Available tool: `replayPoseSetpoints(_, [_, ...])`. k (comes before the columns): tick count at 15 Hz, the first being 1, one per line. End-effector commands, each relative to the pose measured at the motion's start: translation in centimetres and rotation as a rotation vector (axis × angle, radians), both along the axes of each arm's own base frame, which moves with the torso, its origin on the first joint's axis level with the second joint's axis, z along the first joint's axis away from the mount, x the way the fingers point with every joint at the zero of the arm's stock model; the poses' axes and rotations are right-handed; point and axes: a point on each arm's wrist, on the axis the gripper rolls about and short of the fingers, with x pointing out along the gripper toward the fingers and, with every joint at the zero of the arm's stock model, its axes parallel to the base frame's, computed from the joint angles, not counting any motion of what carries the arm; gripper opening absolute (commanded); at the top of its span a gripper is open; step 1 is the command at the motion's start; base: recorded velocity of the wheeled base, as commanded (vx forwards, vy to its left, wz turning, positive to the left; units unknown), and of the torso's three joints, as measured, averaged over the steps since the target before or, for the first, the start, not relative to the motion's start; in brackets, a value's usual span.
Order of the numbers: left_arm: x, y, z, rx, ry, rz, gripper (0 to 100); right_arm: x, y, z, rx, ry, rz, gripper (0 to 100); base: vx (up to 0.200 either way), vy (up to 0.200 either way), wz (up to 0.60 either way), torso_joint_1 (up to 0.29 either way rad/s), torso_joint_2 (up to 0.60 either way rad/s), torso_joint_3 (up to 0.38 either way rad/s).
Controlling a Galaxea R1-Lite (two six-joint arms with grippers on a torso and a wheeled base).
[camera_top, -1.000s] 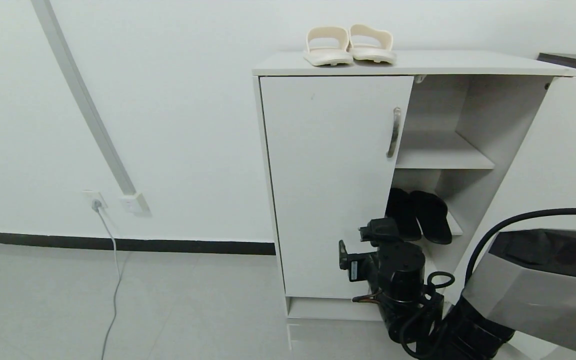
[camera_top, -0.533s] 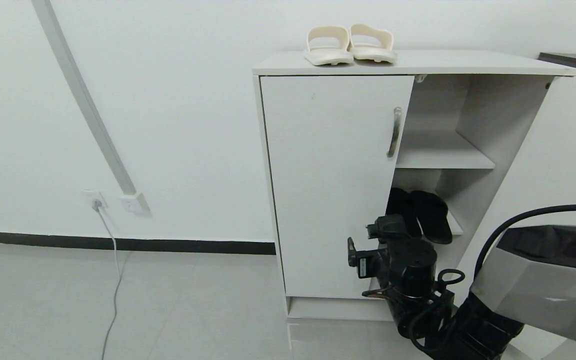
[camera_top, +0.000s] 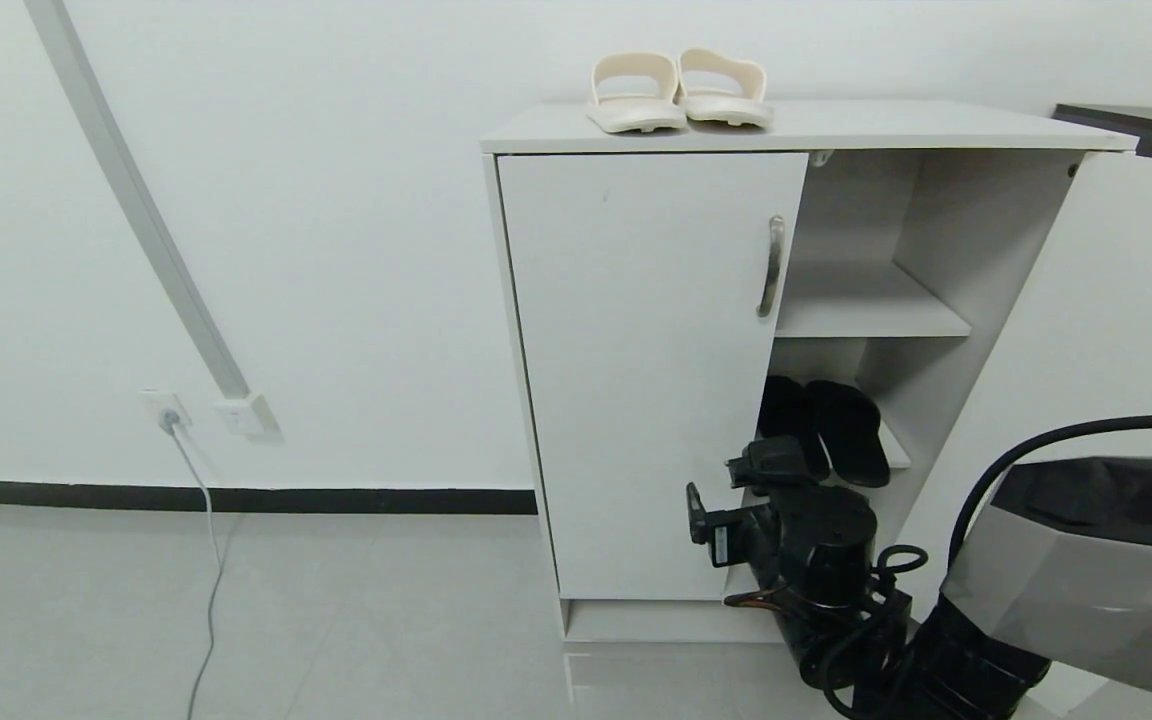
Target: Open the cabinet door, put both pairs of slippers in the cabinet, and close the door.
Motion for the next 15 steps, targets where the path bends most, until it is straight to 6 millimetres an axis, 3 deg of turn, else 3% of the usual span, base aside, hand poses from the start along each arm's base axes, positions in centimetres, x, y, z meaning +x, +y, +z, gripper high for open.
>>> replayPoseSetpoints(1, [0.01, 0.0, -0.01, 0.0, 0.002, 0.0, 0, -0.01, -0.02, -0.06, -0.005, -0.001, 0.008, 100, 0.0, 0.0, 0.0, 0.0, 0.0, 0.0])
replayPoseSetpoints(8, [0.01, 0.0, -0.01, 0.0, 0.002, 0.0, 0, -0.05, -0.06, -0.14, -0.012, 0.0, 0.007, 100, 0.0, 0.0, 0.0, 0.0, 0.0, 0.0])
replayPoseSetpoints(15, [0.01, 0.0, -0.01, 0.0, 0.002, 0.0, 0, -0.1, -0.03, -0.16, -0.013, 0.0, 0.009, 100, 0.0, 0.0, 0.0, 0.043, -0.35, -0.309])
